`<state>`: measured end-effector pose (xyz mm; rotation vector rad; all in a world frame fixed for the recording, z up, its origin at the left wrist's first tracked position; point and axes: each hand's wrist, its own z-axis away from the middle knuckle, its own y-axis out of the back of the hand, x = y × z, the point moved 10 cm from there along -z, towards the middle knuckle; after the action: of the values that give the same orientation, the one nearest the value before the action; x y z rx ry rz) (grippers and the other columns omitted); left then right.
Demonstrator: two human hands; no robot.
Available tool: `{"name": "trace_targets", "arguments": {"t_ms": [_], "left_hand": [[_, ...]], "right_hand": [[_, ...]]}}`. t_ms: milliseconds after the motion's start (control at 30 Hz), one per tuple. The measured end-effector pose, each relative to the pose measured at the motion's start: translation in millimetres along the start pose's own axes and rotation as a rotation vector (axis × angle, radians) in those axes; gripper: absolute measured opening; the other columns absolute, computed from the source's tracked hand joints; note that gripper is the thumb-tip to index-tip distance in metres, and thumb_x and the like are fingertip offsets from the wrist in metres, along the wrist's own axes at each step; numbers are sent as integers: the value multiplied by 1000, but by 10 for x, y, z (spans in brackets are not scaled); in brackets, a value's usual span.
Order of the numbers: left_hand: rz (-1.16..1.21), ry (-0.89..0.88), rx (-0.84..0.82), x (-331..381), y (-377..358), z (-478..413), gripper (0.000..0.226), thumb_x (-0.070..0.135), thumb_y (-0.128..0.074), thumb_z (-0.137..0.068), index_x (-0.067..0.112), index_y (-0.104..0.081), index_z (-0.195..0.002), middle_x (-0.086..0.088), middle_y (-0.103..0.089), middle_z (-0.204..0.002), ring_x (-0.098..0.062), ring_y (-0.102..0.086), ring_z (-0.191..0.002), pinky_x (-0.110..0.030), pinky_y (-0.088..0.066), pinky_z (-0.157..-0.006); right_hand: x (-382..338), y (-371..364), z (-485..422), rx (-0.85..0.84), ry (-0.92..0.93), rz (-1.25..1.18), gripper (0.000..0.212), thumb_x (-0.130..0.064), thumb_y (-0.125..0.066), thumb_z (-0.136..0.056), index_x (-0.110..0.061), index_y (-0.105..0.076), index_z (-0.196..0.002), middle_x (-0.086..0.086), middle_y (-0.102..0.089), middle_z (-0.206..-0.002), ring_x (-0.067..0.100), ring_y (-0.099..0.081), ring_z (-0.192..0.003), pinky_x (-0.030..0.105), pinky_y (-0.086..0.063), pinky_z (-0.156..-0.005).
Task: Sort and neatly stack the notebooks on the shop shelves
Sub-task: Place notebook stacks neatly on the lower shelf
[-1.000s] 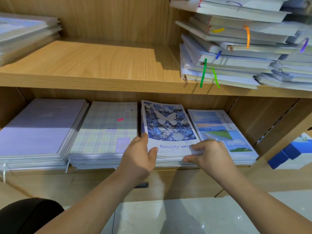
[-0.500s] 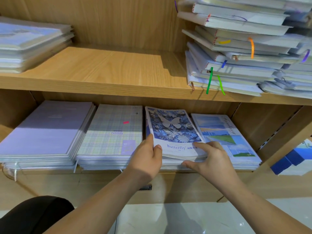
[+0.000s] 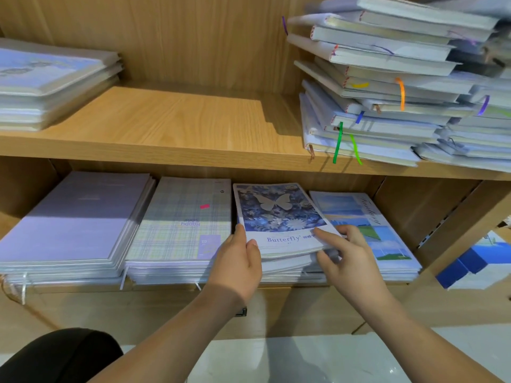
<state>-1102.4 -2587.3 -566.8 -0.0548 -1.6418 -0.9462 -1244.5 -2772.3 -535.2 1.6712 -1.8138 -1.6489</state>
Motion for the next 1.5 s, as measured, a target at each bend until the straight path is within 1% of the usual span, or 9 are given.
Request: {"name": "trace_targets", "arguments": {"t_ms": [167,267,433,533,667,833,1233,1367,1500], "left_hand": [[-63,-5,-3,-43,49,0,57,30,-31,-110,15,-18,-163,-2,-33,-164,-19,-30,-150,-35,-28,-122],[-234,-51,-9,-21,5,32,59,37,-36,-109,13,-23,-161,-6,-48,-148,-21,-45,-136,-32,-38,-110],[-556,-153,23,74,62,51,36,44,-41,-106,16,-60,-119,-1,-55,-105,-22,-56,-106,-33,-43,-77],[-739,-247,53,210,127,112,38,53,-40,-104,26,-57,-125,5,-48,-113,-17,-51,-109,-30,-45,-72],[-776,-165,-108,97,92,93,42,66,-52,-94,25,-53,-100,4,-52,-103,-20,-60,-97,-31,-45,-71],[-647,-179,-146,79,18,1,35,42,-64,-96,17,-43,-83,-3,-54,-93,-27,-58,-90,-36,-46,-73],[-612,-213,-128,-19,-1,-100,29,41,-65,-96,21,-46,-88,-4,-62,-80,-28,-61,-83,-36,-49,-68],[-570,-223,-116,-77,-60,-114,34,37,-62,-99,21,-45,-124,-6,-62,-81,-29,-61,-82,-38,-51,-71],[-525,-229,-84,-100,-21,-173,22,35,-61,-99,20,-44,-97,-7,-61,-77,-30,-57,-77,-39,-47,-67]], "right_hand": [[-20,-18,88,-1,98,21,34,-9,-80,-85,-26,-74,-114,0,-52,-121,12,-59,-83,20,-47,-75],[244,-185,75,-171,-108,-184,42,-17,-91,-75,-29,-75,-112,-9,-54,-112,7,-59,-94,6,-43,-79],[403,-239,36,-258,-238,-244,48,-29,-95,-67,-33,-78,-112,-20,-67,-108,4,-64,-102,18,-49,-89],[438,-257,26,-257,-249,-188,48,-30,-93,-71,-29,-77,-116,-16,-68,-108,-1,-61,-99,6,-42,-83],[427,-279,4,-269,-238,-133,51,-32,-93,-73,-28,-76,-120,-12,-69,-113,-3,-59,-98,3,-39,-81],[436,-257,-13,-253,-246,-176,49,-31,-93,-72,-26,-77,-118,-12,-72,-110,-1,-63,-95,5,-43,-78],[446,-330,-110,-399,-237,-137,83,-36,-95,-68,-28,-60,-142,-7,-67,-128,12,-64,-110,23,-51,-88],[462,-315,-145,-381,-275,-178,76,-31,-95,-67,-23,-66,-137,-3,-71,-118,14,-66,-104,31,-56,-92],[471,-290,-189,-327,-295,-154,71,-34,-96,-65,-24,-70,-130,-11,-62,-85,5,-58,-78,15,-45,-65]]}}
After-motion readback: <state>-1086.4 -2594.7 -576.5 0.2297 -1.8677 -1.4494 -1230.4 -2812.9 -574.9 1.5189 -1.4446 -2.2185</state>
